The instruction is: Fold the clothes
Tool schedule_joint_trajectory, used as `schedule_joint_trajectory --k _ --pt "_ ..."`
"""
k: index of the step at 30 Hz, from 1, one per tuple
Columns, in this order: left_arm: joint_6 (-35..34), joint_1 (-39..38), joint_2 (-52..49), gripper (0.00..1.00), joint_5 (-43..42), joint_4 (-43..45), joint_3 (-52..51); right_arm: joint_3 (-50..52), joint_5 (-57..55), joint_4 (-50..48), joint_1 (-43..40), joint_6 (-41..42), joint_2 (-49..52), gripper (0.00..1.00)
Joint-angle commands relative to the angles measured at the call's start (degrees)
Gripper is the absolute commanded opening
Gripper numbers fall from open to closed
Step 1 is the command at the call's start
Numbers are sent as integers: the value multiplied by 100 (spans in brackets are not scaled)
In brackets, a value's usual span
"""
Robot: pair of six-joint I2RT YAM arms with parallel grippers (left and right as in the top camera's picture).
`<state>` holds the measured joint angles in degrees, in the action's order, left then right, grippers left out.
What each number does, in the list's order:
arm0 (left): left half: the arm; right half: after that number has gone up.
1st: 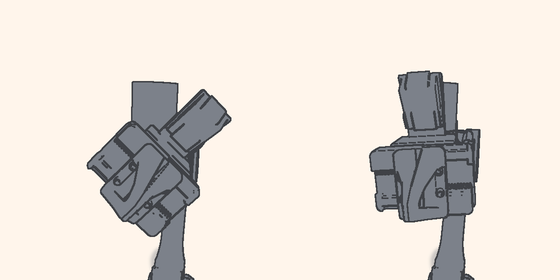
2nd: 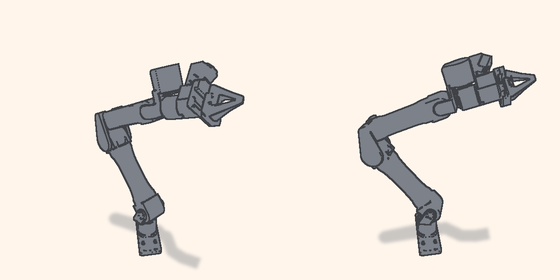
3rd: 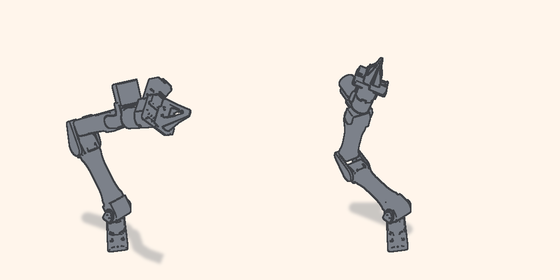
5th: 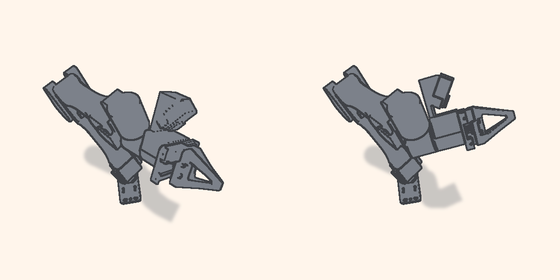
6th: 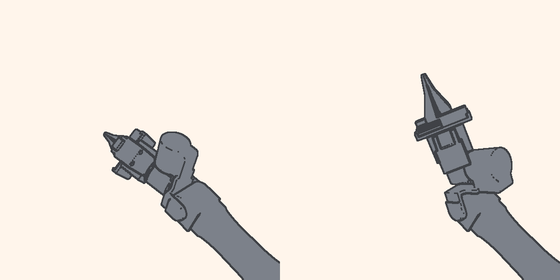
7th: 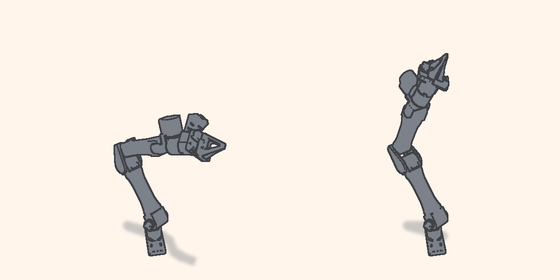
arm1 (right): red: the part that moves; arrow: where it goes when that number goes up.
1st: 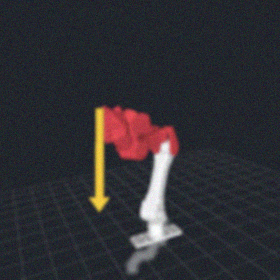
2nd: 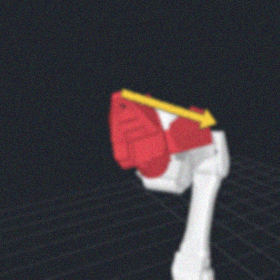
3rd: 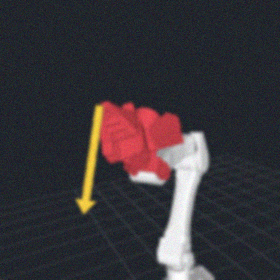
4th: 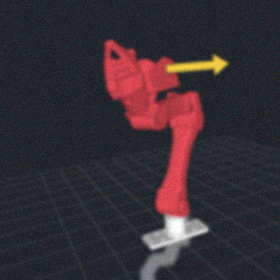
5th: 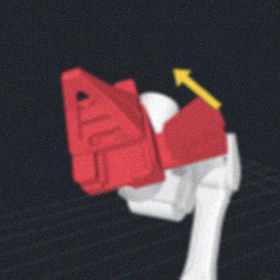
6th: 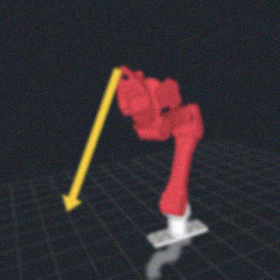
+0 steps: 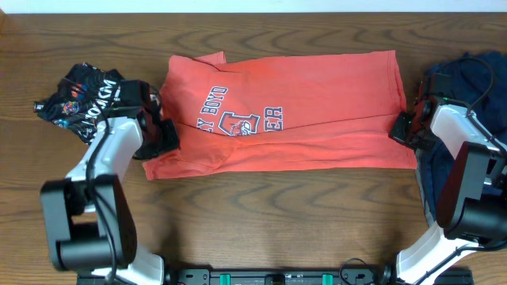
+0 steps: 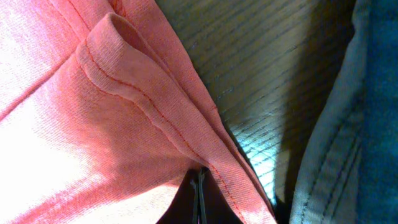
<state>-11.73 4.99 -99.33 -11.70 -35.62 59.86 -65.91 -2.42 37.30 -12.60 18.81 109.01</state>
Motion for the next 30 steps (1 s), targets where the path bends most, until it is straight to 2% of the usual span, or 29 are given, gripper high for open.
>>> schedule_joint_trajectory --k 1,6,13,18,24,30 --pt "79 -9 -164 39 -72 -31 -57 133 -186 125 -50 -68 81 1" --pt "76 -9 -369 39 -63 -52 -120 133 -188 195 -52 -68 81 1" --pt "70 -2 -468 39 684 -33 -629 133 -188 461 -52 -68 81 4" --pt "-42 -2 -466 39 680 -756 -715 133 -210 1095 -57 -57 81 1" --pt "-179 -2 -466 39 684 -1742 -715 133 -772 1912 -131 356 81 1" --pt "-249 13 -444 39 684 -2203 -713 131 -787 2356 -291 411 79 1"
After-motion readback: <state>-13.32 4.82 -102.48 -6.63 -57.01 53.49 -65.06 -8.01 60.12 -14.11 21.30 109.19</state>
